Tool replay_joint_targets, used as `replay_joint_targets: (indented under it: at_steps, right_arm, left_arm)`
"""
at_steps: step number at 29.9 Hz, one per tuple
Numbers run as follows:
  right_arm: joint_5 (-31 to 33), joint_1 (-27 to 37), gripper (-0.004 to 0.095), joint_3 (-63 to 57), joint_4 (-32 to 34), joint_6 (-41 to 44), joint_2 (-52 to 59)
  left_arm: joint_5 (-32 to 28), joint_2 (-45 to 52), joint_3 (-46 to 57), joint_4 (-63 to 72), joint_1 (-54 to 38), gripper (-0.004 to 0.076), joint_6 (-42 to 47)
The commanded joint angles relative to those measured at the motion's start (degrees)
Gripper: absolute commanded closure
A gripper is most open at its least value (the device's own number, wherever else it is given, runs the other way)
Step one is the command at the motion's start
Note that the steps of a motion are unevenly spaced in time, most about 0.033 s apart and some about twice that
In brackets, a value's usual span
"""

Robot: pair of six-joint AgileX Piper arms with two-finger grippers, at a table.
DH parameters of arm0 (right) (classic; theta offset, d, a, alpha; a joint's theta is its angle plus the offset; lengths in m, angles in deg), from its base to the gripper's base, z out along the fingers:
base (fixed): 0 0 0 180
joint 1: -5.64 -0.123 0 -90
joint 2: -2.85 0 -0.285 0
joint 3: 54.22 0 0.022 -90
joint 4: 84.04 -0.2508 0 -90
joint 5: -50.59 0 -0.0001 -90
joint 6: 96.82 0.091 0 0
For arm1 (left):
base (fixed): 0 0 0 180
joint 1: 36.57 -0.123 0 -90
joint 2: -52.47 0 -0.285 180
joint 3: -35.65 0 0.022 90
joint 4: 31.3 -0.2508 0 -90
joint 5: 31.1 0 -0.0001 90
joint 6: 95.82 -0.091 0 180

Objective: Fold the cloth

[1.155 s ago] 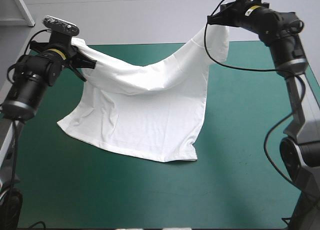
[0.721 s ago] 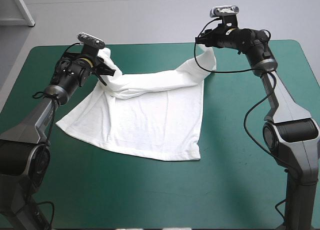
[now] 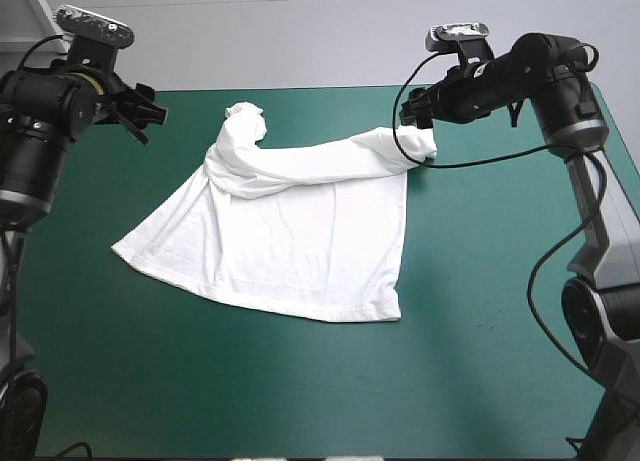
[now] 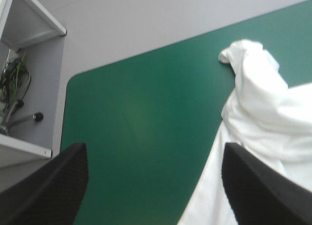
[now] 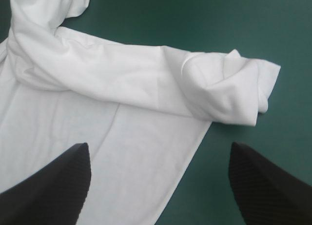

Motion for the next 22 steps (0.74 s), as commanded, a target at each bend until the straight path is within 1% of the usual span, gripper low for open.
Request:
replay_joint_targets:
  at_steps: [1,3,6,9,14,16,17,19,20,22]
  right_arm:
    - [-1.14,-1.20,0.0235,-5.92,-1.47,0.42,8.73]
    - [-1.14,-2.74,0.0244,-12.63,-1.58,0.42,13.03]
    - [-1.40,-4.73,0.0257,-22.09,-0.98,0.09,18.69]
    - [-3.11,-6.86,0.0256,-30.80,-0.19,0.21,24.83]
    - [-5.59,-7.53,0.0256,-40.53,0.18,0.99,32.16]
    - [-5.57,-7.53,0.0256,-43.55,0.83,0.99,33.62]
    - [-5.32,-7.53,0.0256,-44.92,0.81,0.99,34.22]
    - [-4.76,-7.53,0.0259,-47.57,0.81,0.99,35.38]
    - [-4.56,-7.53,0.0259,-48.62,0.81,0.99,35.84]
    - [-4.97,-7.53,0.0259,-51.48,0.95,0.99,37.26]
  left_arm:
    - [7.52,6.50,-1.27,-0.56,-0.06,0.0206,-0.42]
    - [11.96,8.62,-0.78,-0.83,-0.06,0.0218,-0.42]
    - [16.44,10.98,0.93,-0.60,-0.06,0.0220,-0.42]
    - [16.31,13.59,5.39,-0.46,-0.06,0.0220,-0.22]
    - [15.93,16.94,17.96,-1.95,-0.06,0.0220,-0.05]
    - [13.09,17.04,23.78,-3.82,-0.06,0.0220,2.00]
    - [10.56,17.04,26.61,-4.83,-0.06,0.0220,3.71]
    - [3.93,17.04,32.08,-6.59,-0.06,0.0220,8.66]
    - [1.87,17.04,33.59,-6.86,-0.06,0.0220,9.93]
    - [-5.19,16.89,38.54,-7.17,-0.16,0.0220,14.59]
